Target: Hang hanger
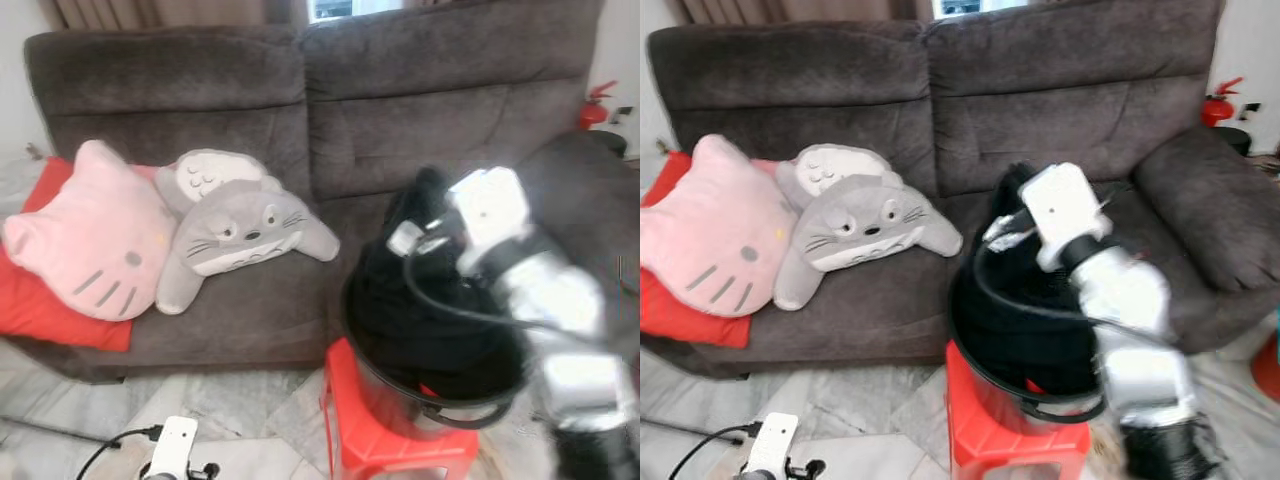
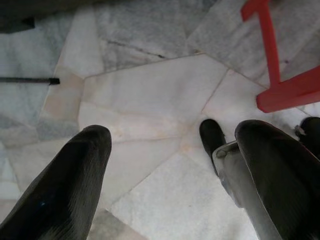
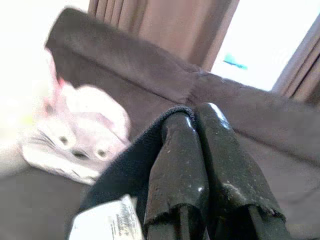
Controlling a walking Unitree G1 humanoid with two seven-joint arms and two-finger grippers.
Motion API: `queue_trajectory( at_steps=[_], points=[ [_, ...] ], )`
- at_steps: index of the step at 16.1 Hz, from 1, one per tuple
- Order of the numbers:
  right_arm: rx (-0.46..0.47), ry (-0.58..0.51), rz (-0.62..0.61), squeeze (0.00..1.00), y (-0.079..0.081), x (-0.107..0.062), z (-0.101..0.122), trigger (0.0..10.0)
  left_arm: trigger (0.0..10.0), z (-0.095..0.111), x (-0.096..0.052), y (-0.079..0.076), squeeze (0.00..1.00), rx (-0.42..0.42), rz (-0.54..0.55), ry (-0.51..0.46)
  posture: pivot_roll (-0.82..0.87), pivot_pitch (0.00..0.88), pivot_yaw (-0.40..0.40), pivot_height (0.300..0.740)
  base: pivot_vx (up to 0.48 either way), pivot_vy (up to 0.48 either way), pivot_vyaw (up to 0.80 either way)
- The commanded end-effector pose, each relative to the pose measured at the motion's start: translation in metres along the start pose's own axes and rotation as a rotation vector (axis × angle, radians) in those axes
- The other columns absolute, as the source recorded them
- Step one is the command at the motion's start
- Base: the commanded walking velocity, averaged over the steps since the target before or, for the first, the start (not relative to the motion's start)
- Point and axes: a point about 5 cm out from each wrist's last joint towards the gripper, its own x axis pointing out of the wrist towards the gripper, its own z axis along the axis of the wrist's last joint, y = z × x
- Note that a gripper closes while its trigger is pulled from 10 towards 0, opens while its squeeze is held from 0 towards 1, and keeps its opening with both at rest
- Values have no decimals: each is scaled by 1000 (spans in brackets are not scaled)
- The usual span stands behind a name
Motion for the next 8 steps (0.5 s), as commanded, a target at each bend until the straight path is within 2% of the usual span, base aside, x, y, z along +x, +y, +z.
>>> queue_trajectory(
  at_steps=[1,4,6,8],
  points=[
    [29,-57,-64,0,0,-3,11,10000,10000,-5,-1,4,0,10,17,21,-162,0,87,740,0,0,0],
    [199,-62,-259,0,6,-10,5,10000,10000,-11,-3,9,0,4,40,26,-165,0,83,740,0,0,0],
    [254,-42,-304,0,13,-13,-1,10000,10000,-12,-4,10,0,7,46,23,-163,0,82,740,0,0,0],
    [247,76,-266,0,32,-21,-20,10000,10000,-14,-4,10,0,16,40,28,-167,0,84,740,0,0,0]
  ],
)
